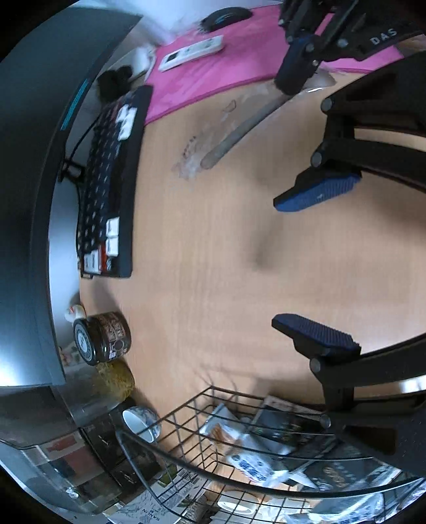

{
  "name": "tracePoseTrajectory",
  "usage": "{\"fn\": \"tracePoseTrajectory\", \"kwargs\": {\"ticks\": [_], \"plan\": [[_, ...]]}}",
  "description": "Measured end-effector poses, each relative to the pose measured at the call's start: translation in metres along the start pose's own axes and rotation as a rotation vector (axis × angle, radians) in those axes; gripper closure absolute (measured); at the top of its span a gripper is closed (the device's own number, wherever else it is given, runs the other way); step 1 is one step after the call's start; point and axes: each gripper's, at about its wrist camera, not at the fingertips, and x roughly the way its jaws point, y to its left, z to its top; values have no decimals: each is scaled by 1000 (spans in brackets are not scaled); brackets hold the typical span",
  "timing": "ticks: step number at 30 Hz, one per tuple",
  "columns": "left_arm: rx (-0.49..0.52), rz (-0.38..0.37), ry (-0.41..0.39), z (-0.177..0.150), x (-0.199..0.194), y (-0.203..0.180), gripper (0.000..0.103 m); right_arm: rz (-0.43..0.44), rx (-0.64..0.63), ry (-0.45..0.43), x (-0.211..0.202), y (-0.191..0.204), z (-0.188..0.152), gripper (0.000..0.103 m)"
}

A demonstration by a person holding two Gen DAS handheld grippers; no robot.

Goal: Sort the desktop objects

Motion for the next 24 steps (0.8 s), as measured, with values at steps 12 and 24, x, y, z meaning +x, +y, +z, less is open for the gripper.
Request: {"fn": "tracePoseTrajectory", "kwargs": {"ticks": [12, 24], "plan": [[61, -4, -53, -35, -43, -19, 33, 26, 87, -104, -54, 18, -50, 102], [-175, 181, -278, -46, -149, 114, 23, 232, -129, -221, -85, 161, 29, 102]]}}
